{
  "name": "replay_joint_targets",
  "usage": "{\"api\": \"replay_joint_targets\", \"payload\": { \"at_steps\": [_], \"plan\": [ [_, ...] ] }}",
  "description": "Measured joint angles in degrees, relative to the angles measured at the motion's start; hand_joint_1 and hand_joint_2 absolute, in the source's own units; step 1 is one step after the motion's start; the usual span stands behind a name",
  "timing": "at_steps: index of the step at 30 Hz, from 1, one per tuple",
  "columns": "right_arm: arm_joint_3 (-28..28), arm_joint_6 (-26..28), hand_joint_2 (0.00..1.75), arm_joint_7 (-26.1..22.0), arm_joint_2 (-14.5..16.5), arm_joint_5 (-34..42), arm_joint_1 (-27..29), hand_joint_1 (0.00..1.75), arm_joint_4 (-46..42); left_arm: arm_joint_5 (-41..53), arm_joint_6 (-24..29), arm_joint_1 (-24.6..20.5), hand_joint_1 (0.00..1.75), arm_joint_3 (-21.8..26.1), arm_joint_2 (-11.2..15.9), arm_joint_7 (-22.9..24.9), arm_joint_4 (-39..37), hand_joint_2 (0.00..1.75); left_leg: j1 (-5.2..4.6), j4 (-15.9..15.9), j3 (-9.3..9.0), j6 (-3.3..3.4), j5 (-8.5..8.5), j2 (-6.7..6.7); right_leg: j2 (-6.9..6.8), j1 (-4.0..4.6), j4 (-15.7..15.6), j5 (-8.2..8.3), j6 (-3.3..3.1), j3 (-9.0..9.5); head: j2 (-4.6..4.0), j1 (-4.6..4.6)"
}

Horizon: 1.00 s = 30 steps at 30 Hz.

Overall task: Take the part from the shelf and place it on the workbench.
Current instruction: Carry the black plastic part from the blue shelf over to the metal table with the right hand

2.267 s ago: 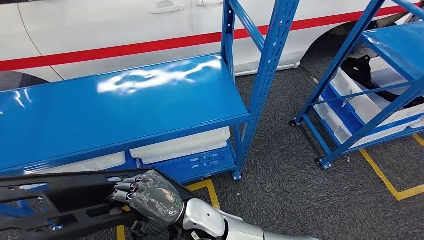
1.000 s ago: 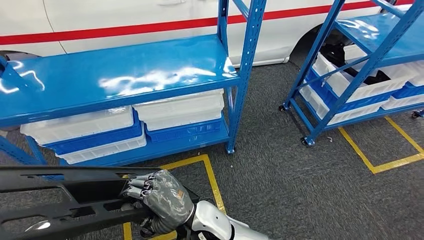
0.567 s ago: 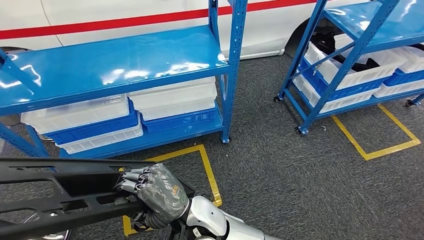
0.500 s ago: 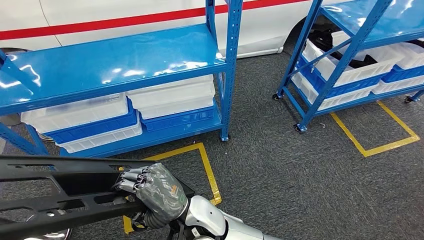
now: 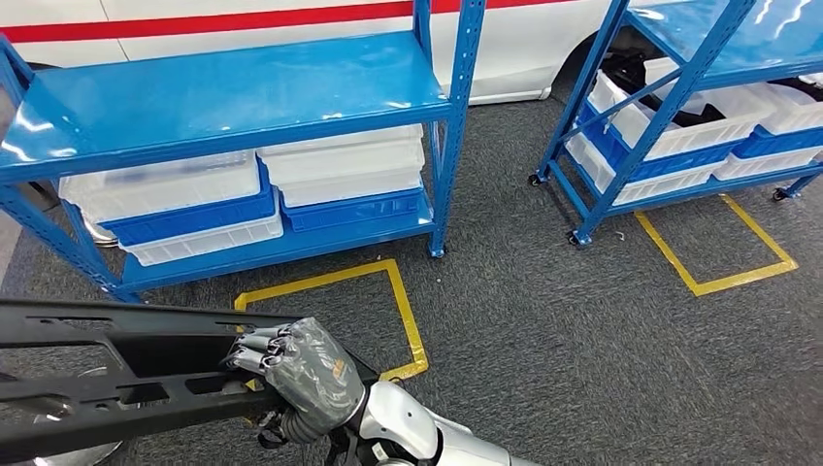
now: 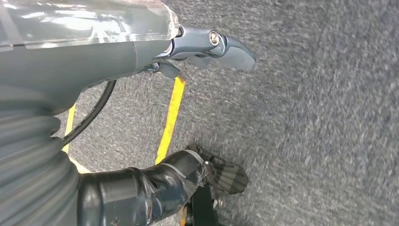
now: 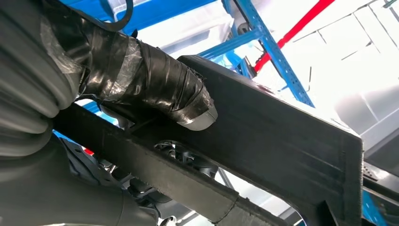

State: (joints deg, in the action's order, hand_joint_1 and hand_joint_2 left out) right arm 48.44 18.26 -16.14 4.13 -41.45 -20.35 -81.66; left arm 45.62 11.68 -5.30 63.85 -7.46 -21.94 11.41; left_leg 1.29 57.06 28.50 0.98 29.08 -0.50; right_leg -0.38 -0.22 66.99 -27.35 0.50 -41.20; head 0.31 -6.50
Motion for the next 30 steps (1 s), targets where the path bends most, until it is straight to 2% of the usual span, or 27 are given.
{"api": "replay_joint_targets", "payload": {
  "at_steps": [1,2,3,4,5,6,8,9,11,13,14,16,17,18,19,20,21,23,24,25,27,28,29,30],
  "plan": [
    [-0.01,0.15,1.75,-0.02,-0.07,-0.04,0.15,1.75,0.01,0.01,0.05,0.03,0.0,0.01,0.02,0.0,0.0,1.75,-0.08,0.05,0.34,0.2,-0.23,-0.04,0.05,-0.04,4.05,-2.11,0.17,-1.5,0.0,0.02],
    [-0.01,0.3,1.75,-0.03,-0.15,-0.08,0.33,1.75,0.01,0.01,0.13,0.07,0.0,0.01,0.03,0.0,0.0,1.75,-0.18,0.09,0.63,0.29,-0.41,-0.05,0.08,-0.07,7.44,-3.49,0.27,-2.68,0.0,0.01],
    [-0.01,0.43,1.75,-0.09,-0.22,-0.1,0.5,1.75,0.02,0.03,0.2,0.12,0.0,0.02,0.04,0.0,0.0,1.75,-0.28,0.15,0.84,0.31,-0.55,-0.04,0.1,-0.06,9.12,-3.83,0.22,-3.0,0.0,0.02],
    [-0.02,0.55,1.75,-0.25,-0.27,-0.04,0.62,1.75,0.02,0.05,0.24,0.15,0.0,0.03,0.06,0.0,0.0,1.75,-0.4,0.19,0.94,0.3,-0.62,0.0,0.12,-0.01,8.56,-3.08,0.01,-2.22,0.0,0.01],
    [-0.04,0.69,1.75,-0.48,-0.29,0.08,0.69,1.75,0.0,0.07,0.26,0.16,0.0,0.03,0.06,-0.01,0.0,1.75,-0.55,0.22,0.89,0.27,-0.63,0.05,0.15,0.1,5.68,-1.42,-0.38,-0.37,0.0,0.01],
    [-0.08,0.92,1.75,-0.78,-0.29,0.24,0.71,1.75,-0.07,0.08,0.25,0.15,0.0,0.04,0.02,-0.04,0.0,1.75,-0.67,0.24,0.81,0.22,-0.59,0.11,0.22,0.31,1.55,0.37,-1.06,1.94,0.0,0.01],
    [-0.2,1.68,1.75,-1.33,-0.27,0.6,0.82,1.75,-0.31,0.02,0.2,0.06,0.0,0.09,-0.25,-0.11,-0.01,1.75,-0.85,0.31,0.89,-0.11,-0.56,0.15,0.31,0.86,-4.78,2.44,-2.42,5.34,0.0,0.03],
    [-0.29,2.1,1.75,-1.54,-0.27,0.83,0.98,1.75,-0.49,-0.01,0.17,0.02,0.0,0.15,-0.37,-0.15,-0.02,1.75,-0.76,0.32,1.03,-0.35,-0.58,0.07,0.33,1.17,-6.16,2.61,-2.89,5.93,0.0,0.01],
    [-0.55,2.73,1.75,-1.87,-0.25,1.42,1.38,1.75,-0.99,-0.08,0.14,-0.02,0.0,0.37,-0.44,-0.17,-0.02,1.75,-0.65,0.14,1.08,-0.91,-0.64,-0.25,0.33,1.37,-7.19,2.59,-3.17,6.23,0.01,-0.06],
    [-0.81,2.93,1.75,-2.07,-0.19,2.11,1.68,1.75,-1.56,-0.11,0.13,-0.03,0.0,0.62,-0.43,-0.16,-0.02,1.75,-0.64,0.96,1.39,-1.32,0.41,-0.32,0.48,0.83,-8.74,2.74,-3.43,6.95,0.01,-0.04],
    [-0.92,2.96,1.75,-2.13,-0.15,2.39,1.75,1.75,-1.82,-0.13,0.13,-0.04,0.0,0.73,-0.43,-0.14,-0.02,1.75,-0.65,2.85,2.2,-1.53,1.74,-0.2,0.63,0.48,-9.52,2.86,-3.59,7.29,0.01,-0.03],
    [-1.06,3.02,1.75,-2.22,-0.09,2.68,2.0,1.75,-2.12,-0.15,0.14,-0.05,0.0,0.89,-0.41,-0.05,-0.02,1.75,-0.38,9.66,5.32,-1.99,5.31,0.07,1.12,0.19,-9.93,3.06,-3.77,7.36,0.0,-0.02],
    [-1.09,3.04,1.75,-2.23,-0.1,2.66,2.21,1.75,-2.19,-0.16,0.17,-0.04,0.0,0.96,-0.37,-0.01,-0.02,1.75,-0.23,13.05,6.89,-2.29,6.53,0.1,1.43,0.15,-9.84,3.06,-3.75,7.28,0.0,-0.02],
    [-1.11,3.08,1.75,-2.25,-0.1,2.6,2.45,1.75,-2.2,-0.16,0.21,-0.01,0.0,1.01,-0.31,0.08,-0.02,1.75,-0.06,15.11,7.88,-2.58,6.85,0.1,1.82,0.09,-9.67,3.05,-3.72,7.21,0.0,-0.02],
    [-1.13,3.13,1.75,-2.25,-0.11,2.49,2.67,1.75,-2.21,-0.16,0.27,0.05,0.0,1.05,-0.25,0.16,-0.02,1.75,0.12,15.04,7.9,-2.85,5.96,0.13,2.32,-0.01,-9.39,3.02,-3.6,7.1,0.0,-0.02],
    [-1.16,3.22,1.75,-2.25,-0.11,2.36,2.83,1.75,-2.22,-0.16,0.34,0.11,0.0,1.08,-0.18,0.26,-0.02,1.75,0.32,12.85,6.91,-3.09,4.11,0.29,2.93,-0.17,-8.98,2.94,-3.39,6.94,0.0,-0.01],
    [-1.19,3.36,1.75,-2.25,-0.11,2.21,2.92,1.75,-2.24,-0.16,0.39,0.16,0.0,1.08,-0.14,0.33,-0.02,1.75,0.61,9.15,5.25,-3.34,2.03,0.98,3.55,-0.35,-8.41,2.77,-3.06,6.7,0.0,-0.01],
    [-1.24,3.62,1.75,-2.25,-0.1,1.86,3.03,1.75,-2.3,-0.17,0.42,0.21,0.0,1.13,-0.09,0.4,-0.02,1.75,0.93,3.08,2.47,-3.44,-0.11,3.55,4.72,-0.45,-7.12,2.51,-2.16,5.83,0.0,-0.03],
    [-1.26,3.7,1.75,-2.26,-0.09,1.69,3.12,1.75,-2.38,-0.16,0.42,0.21,0.0,1.15,-0.1,0.44,-0.02,1.75,0.96,1.88,2.01,-3.26,-0.14,4.49,5.21,-0.41,-6.68,2.55,-1.71,5.34,0.0,-0.05],
    [-1.29,3.75,1.75,-2.26,-0.1,1.54,3.22,1.75,-2.46,-0.16,0.41,0.18,0.0,1.17,-0.1,0.47,-0.02,1.75,0.8,1.88,2.02,-2.9,0.07,4.76,5.77,-0.4,-6.53,2.76,-1.24,4.93,0.0,-0.07],
    [-1.44,3.82,1.75,-2.27,-0.17,1.39,3.47,1.75,-2.62,-0.15,0.4,0.11,0.0,1.19,-0.14,0.5,-0.02,1.75,0.79,1.83,2.19,-1.97,-0.35,3.33,6.72,-0.55,-6.5,3.19,-0.43,4.43,0.0,-0.08],
    [-1.55,3.86,1.75,-2.27,-0.23,1.36,3.57,1.75,-2.69,-0.15,0.39,0.1,0.0,1.2,-0.16,0.49,-0.02,1.75,0.85,1.7,2.23,-1.47,-0.6,2.58,6.24,-0.56,-5.95,2.81,-0.13,4.04,0.0,-0.16],
    [-1.65,3.89,1.75,-2.26,-0.3,1.36,3.64,1.75,-2.76,-0.14,0.39,0.12,0.0,1.21,-0.17,0.48,-0.02,1.75,0.94,1.53,2.31,-1.03,-0.85,1.78,5.15,-0.53,-4.4,1.73,0.08,3.27,0.01,-0.22],
    [-1.72,3.92,1.75,-2.26,-0.33,1.33,3.71,1.75,-2.84,-0.11,0.38,0.14,0.0,1.22,-0.18,0.47,-0.02,1.75,0.89,1.44,2.44,-0.7,-1.02,1.0,3.63,-0.53,-1.67,-0.02,0.23,2.06,0.01,-0.28]
  ]
}}
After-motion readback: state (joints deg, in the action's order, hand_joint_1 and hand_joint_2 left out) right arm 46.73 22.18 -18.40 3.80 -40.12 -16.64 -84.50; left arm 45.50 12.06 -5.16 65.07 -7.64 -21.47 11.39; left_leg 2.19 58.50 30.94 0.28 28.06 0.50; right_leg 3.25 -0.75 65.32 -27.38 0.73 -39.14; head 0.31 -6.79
